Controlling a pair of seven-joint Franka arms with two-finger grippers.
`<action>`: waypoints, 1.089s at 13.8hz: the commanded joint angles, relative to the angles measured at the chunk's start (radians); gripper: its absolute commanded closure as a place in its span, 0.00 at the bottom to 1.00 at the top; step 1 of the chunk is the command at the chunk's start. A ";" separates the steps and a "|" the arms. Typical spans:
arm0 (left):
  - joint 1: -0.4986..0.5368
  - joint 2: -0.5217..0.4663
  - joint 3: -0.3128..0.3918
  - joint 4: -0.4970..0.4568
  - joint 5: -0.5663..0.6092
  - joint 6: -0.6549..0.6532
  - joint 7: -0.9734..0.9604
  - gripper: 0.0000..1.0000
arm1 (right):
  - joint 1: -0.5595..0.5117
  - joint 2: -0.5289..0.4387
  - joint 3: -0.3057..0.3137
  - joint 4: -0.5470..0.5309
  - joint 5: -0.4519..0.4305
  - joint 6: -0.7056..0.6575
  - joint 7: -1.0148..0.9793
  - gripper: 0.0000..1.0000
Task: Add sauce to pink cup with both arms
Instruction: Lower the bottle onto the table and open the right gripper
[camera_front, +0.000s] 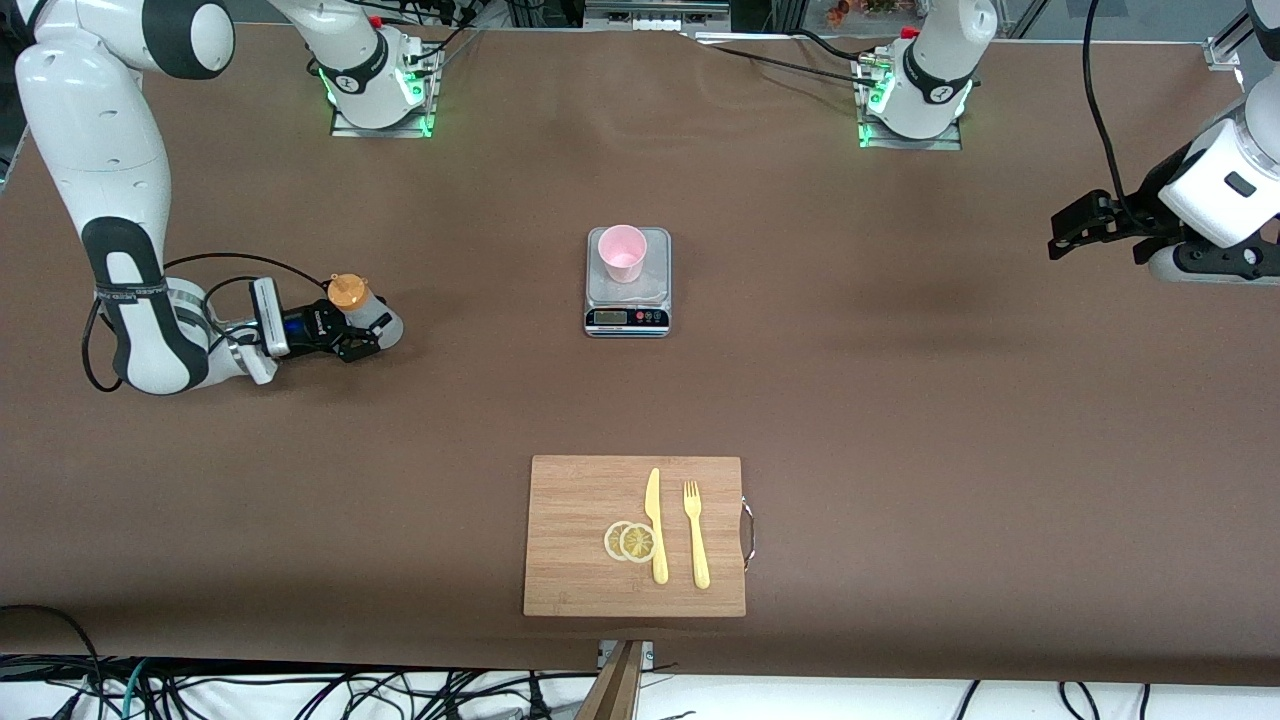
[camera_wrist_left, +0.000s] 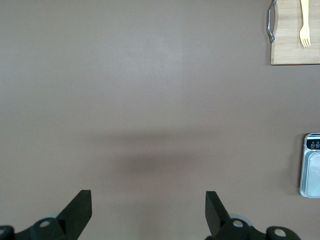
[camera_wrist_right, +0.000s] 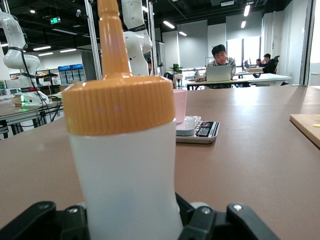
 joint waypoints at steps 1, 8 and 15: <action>-0.004 0.007 -0.001 0.026 0.031 -0.022 0.010 0.00 | -0.021 0.012 0.015 0.011 0.017 -0.027 0.005 1.00; -0.004 0.007 0.000 0.026 0.031 -0.022 0.010 0.00 | -0.029 0.012 0.013 0.012 0.022 -0.019 0.034 0.00; -0.004 0.007 -0.001 0.026 0.031 -0.022 0.010 0.00 | -0.054 -0.003 0.010 0.023 0.020 -0.022 0.092 0.00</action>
